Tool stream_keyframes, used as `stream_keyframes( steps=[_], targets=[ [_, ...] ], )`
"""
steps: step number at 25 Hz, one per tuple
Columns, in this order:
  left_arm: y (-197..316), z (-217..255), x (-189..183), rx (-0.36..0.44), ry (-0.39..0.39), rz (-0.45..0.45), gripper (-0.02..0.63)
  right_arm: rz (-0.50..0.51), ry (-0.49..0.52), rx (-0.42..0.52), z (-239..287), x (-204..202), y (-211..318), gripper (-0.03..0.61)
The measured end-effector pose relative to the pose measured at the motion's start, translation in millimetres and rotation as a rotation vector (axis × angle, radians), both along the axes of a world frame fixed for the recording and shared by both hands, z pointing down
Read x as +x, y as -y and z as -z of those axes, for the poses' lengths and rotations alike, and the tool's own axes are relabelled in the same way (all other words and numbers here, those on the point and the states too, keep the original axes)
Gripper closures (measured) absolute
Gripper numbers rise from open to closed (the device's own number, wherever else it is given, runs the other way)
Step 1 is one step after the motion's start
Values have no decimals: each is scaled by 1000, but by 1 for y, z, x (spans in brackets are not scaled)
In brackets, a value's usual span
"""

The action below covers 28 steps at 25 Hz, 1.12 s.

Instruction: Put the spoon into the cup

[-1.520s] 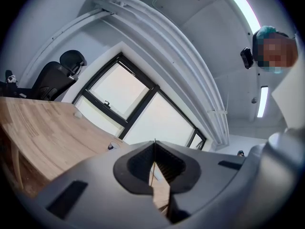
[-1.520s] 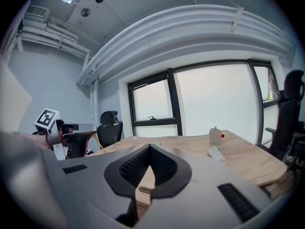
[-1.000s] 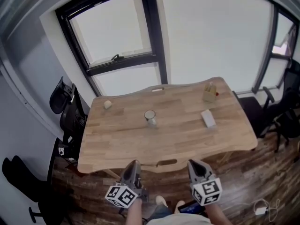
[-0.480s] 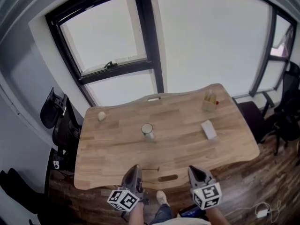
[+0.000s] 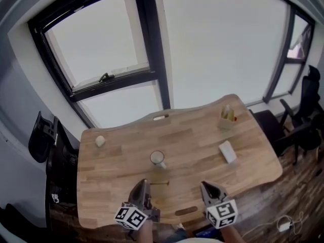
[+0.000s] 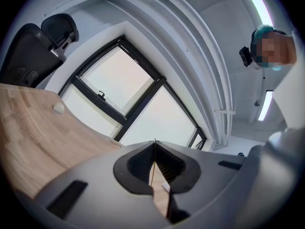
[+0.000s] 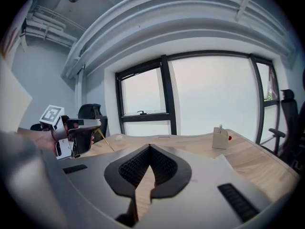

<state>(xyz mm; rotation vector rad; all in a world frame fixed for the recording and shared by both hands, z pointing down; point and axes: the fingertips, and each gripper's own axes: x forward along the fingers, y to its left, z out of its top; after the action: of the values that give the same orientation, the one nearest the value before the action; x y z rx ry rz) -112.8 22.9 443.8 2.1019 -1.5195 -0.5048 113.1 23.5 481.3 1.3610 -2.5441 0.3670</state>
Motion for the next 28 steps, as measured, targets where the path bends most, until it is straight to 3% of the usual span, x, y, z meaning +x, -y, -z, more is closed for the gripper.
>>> stream_keyframes(
  steps=[6, 14, 28],
  targets=[
    [42, -13, -23, -14, -12, -32, 611, -46, -15, -20, -9, -17, 33, 581],
    [87, -6, -58, 20, -17, -44, 611, -71, -9, 25, 0, -50, 71, 581],
    [107, -17, -82, 5, -21, -17, 611, -65, -35, 79, -1, -71, 84, 581]
  ],
)
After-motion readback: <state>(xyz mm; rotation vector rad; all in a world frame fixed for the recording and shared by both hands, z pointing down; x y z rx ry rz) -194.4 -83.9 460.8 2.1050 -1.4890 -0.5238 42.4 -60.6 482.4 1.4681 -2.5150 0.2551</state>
